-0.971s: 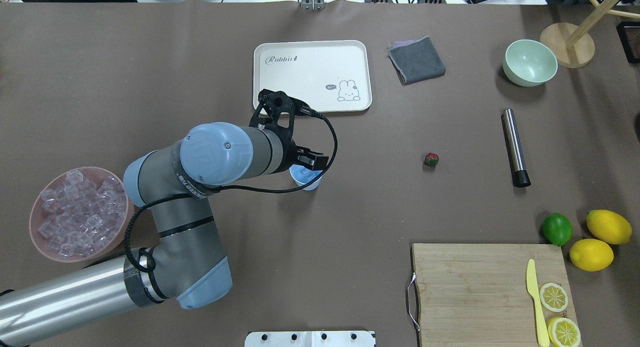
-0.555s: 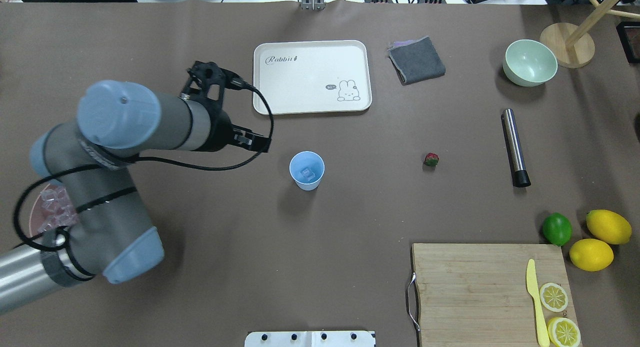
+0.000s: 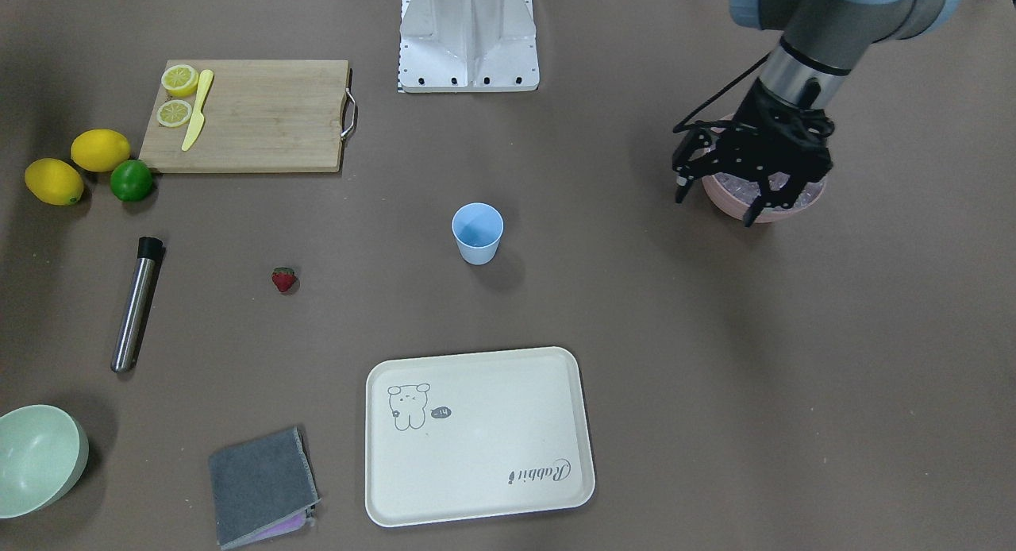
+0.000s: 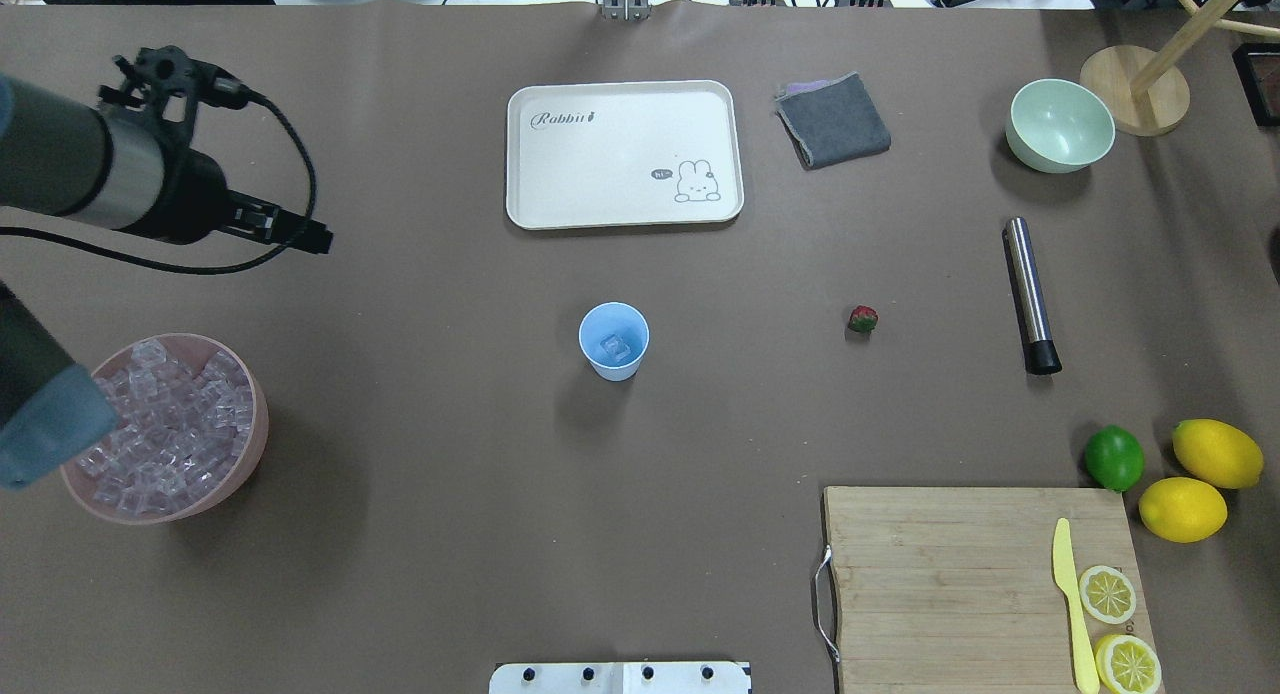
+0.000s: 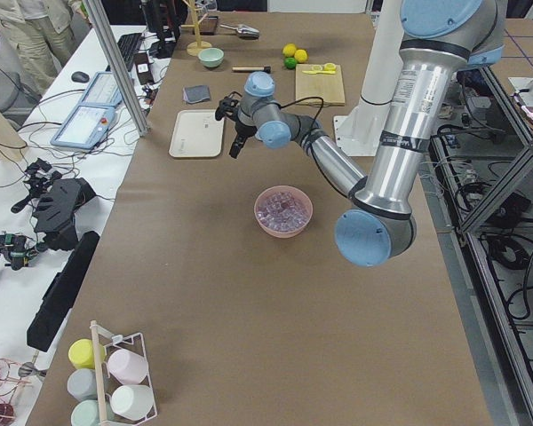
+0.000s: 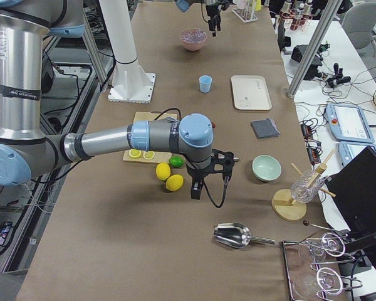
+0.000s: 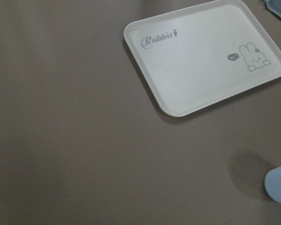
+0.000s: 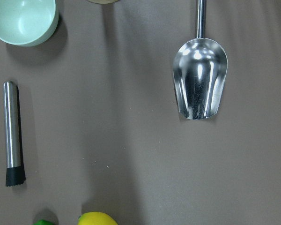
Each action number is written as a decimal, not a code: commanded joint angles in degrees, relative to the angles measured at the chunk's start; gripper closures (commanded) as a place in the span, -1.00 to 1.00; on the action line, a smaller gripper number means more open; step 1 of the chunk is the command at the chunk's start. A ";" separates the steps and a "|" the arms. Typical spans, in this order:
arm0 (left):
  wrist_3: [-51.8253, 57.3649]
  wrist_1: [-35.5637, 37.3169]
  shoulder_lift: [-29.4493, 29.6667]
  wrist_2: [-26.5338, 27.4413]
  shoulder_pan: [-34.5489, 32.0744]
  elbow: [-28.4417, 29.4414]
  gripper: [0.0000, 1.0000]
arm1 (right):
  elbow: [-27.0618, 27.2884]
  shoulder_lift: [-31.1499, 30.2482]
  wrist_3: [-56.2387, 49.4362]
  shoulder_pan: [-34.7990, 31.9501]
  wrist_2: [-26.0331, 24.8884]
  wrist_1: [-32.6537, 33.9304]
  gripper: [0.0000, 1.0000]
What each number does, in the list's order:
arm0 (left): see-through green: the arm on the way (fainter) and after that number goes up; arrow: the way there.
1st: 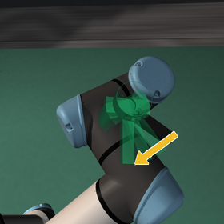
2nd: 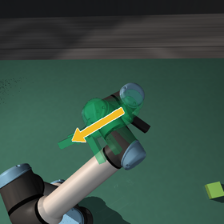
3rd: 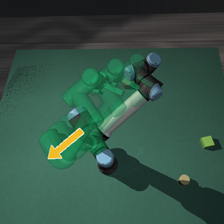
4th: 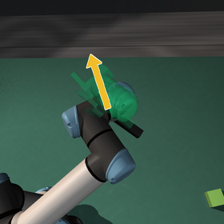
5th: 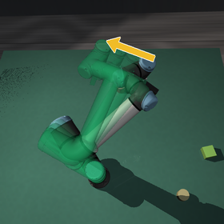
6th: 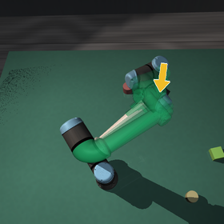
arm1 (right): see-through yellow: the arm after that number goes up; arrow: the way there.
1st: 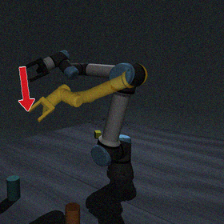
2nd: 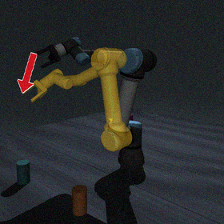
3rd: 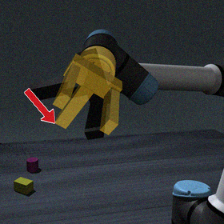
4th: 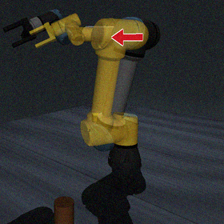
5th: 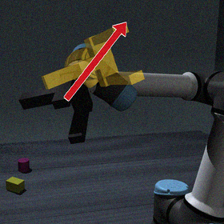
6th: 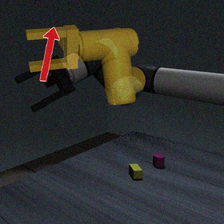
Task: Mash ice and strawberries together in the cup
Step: 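Swing the left arm back toward the ice bowl, then position the left gripper above the ice bowl, then lower the left gripper into the ice cubes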
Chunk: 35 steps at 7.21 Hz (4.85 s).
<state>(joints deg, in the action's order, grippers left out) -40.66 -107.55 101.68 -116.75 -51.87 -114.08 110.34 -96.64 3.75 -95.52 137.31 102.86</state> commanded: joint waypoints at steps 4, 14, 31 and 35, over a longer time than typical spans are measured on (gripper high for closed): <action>9.61 0.15 -9.39 -9.28 -9.83 0.08 -0.95 | 0.13 2.59 0.64 2.62 -0.55 -0.03 -1.00; 19.48 -1.35 -11.52 -8.58 -10.36 2.37 -0.95 | 1.10 3.65 0.64 2.80 -0.46 0.32 -1.00; -15.95 -1.00 -17.75 -0.14 4.41 -2.20 -0.61 | -0.39 5.58 9.70 11.67 0.06 -0.20 -1.00; -15.51 -0.91 -18.01 -0.14 4.50 -1.50 -0.54 | -0.39 5.58 9.70 11.76 0.06 -0.99 -1.00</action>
<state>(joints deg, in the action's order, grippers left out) -56.23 -108.46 83.75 -116.90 -47.45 -115.86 109.88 -91.06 13.44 -83.77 137.37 101.95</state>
